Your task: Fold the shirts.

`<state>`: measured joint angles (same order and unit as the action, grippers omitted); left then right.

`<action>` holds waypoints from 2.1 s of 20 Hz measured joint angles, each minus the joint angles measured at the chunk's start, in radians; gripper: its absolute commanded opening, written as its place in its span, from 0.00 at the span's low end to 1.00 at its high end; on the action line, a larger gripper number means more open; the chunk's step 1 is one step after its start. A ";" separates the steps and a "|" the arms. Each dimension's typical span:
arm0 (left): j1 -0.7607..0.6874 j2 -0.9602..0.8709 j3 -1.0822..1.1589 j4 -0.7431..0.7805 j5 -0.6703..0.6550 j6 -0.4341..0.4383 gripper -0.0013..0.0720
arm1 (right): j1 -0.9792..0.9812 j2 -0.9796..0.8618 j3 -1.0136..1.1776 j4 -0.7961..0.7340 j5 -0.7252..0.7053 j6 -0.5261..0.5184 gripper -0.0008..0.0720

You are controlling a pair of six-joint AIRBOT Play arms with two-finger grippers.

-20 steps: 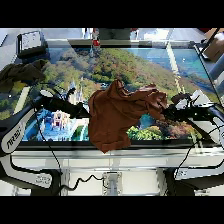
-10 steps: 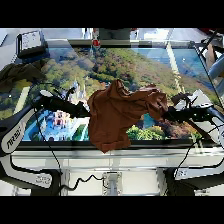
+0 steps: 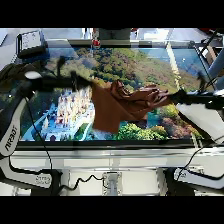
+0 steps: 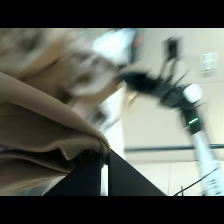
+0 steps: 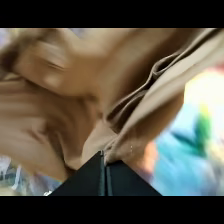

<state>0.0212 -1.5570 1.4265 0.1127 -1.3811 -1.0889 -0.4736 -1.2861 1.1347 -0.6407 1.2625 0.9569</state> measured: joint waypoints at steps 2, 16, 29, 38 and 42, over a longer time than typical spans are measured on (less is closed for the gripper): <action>0.007 0.029 0.138 -0.072 -0.027 -0.004 0.04 | 0.000 0.101 0.098 -0.002 0.043 0.000 0.05; 0.334 0.546 0.552 0.516 -0.072 -0.119 0.04 | 0.014 0.556 0.618 -0.283 0.082 0.088 0.05; 0.107 0.297 -0.032 1.000 0.082 -0.273 0.04 | 0.193 0.171 0.184 -0.350 -0.005 0.133 0.04; -0.050 0.128 0.109 0.986 0.257 -0.292 0.03 | 0.340 0.064 0.145 -0.414 -0.208 0.127 0.05; -0.056 0.118 0.151 0.996 0.235 -0.295 0.03 | 0.346 0.059 0.143 -0.454 -0.207 0.139 0.04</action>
<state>-0.0349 -1.4391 1.5772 1.1091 -1.1458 -1.3842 -0.1272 -1.2274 1.2774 -1.0950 1.0557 1.0962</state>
